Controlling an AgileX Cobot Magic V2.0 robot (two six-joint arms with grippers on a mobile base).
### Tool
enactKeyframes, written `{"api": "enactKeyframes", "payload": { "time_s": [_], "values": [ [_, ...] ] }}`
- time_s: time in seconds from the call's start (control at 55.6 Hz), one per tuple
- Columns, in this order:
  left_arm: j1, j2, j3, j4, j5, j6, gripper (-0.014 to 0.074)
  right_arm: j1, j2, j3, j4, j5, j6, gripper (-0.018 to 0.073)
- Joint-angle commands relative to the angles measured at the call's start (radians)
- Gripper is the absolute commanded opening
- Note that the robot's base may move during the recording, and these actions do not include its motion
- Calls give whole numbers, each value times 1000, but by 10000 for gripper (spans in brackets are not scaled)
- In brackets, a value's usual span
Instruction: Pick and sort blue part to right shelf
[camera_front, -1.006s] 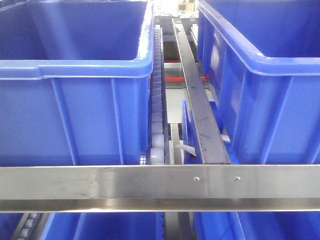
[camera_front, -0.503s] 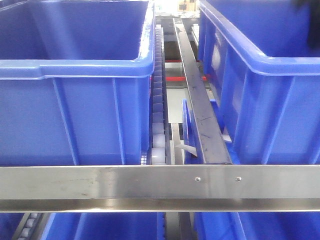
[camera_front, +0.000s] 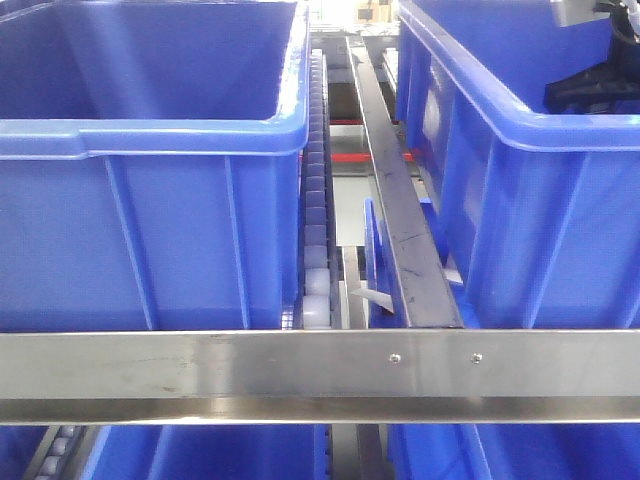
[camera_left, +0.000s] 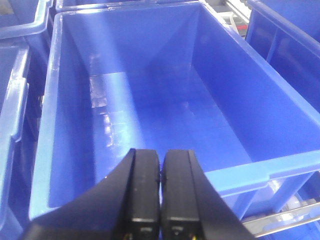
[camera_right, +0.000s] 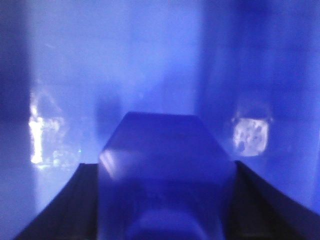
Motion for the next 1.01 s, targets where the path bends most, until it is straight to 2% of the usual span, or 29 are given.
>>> {"api": "enactKeyframes", "payload": {
  "time_s": [0.0, 0.216, 0.323, 0.377, 0.521, 0.629, 0.719, 0.988],
  "values": [
    [-5, 6, -28, -12, -71, -8, 124, -6, -74, -36, -19, -22, -13, 561],
    [-5, 6, -28, -14, -67, -8, 124, -6, -197, -10, -23, -33, -27, 561],
    [-5, 6, -28, -16, -65, -8, 124, -6, -303, 104, -23, -110, -27, 545],
    [-5, 6, -28, -16, -65, -8, 124, -6, -375, 174, -23, -173, -27, 494],
    [-5, 6, -28, -16, -65, -8, 124, -6, -584, 391, -23, -321, -27, 281],
    [-5, 6, -28, -14, -65, -8, 124, -6, -767, 516, -23, -383, -27, 139],
    [-5, 6, -28, -12, -65, -8, 124, -6, -892, 590, -23, -412, -27, 60],
    [-5, 6, -28, -12, -67, -8, 124, -6, -1274, 790, -23, -495, -27, 49]
  ]
}}
